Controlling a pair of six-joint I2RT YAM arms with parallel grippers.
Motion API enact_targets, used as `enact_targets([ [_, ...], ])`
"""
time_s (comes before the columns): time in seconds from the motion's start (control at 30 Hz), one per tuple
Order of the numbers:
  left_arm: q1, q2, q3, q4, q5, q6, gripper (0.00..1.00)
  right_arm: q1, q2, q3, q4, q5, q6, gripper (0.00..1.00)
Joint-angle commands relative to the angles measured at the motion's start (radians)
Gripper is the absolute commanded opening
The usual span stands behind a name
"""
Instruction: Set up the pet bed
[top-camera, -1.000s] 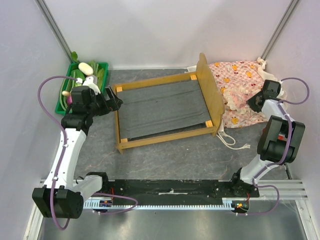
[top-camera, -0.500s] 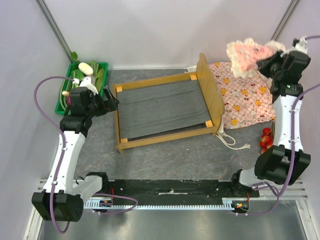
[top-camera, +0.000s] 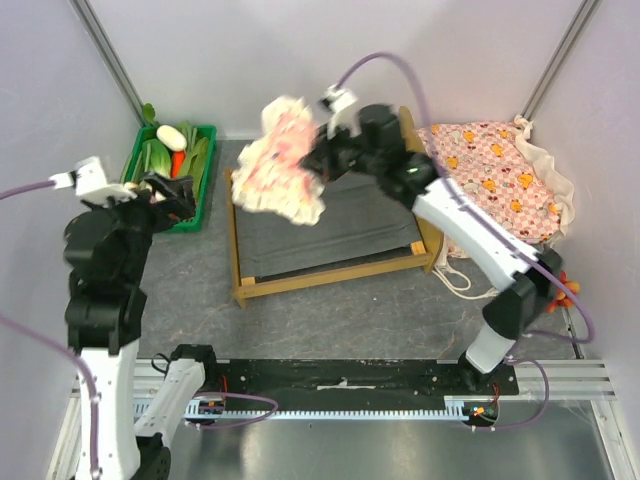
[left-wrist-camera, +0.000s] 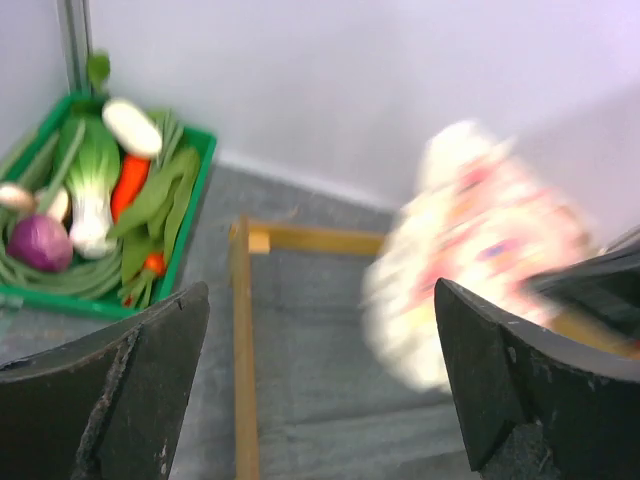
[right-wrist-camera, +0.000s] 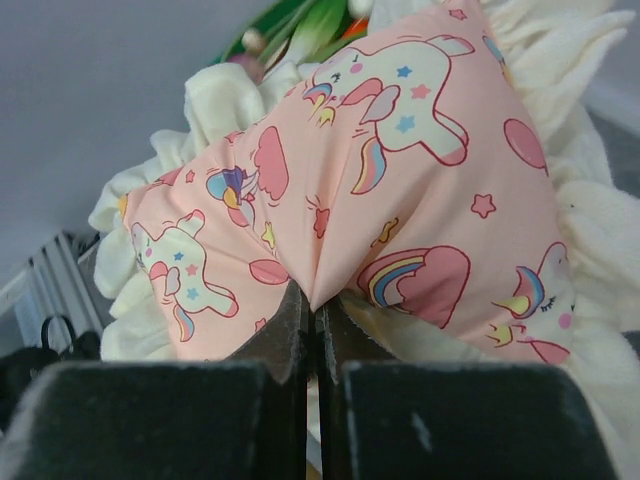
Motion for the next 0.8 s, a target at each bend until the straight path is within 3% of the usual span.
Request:
enact_targets([
  [0.0,0.008,-0.056,0.112,-0.002,-0.011,-0.045,0.99,0.169,0.118,-0.008,0.048,0.05,-0.058,0.0],
  [0.23,0.006,-0.091,0.169,-0.061,-0.049,-0.054,0.99,0.38,0.311,0.049,0.215,0.047,-0.023,0.0],
  [0.7,0.006,-0.108,0.177,-0.078,-0.043,-0.057,0.99,0.523,0.693,0.377,0.24,0.088,0.02,0.0],
  [0.77,0.006,-0.107,0.176,-0.081,-0.043,-0.054,0.99,0.538,0.717,0.382,0.266,0.107,0.03,0.09],
])
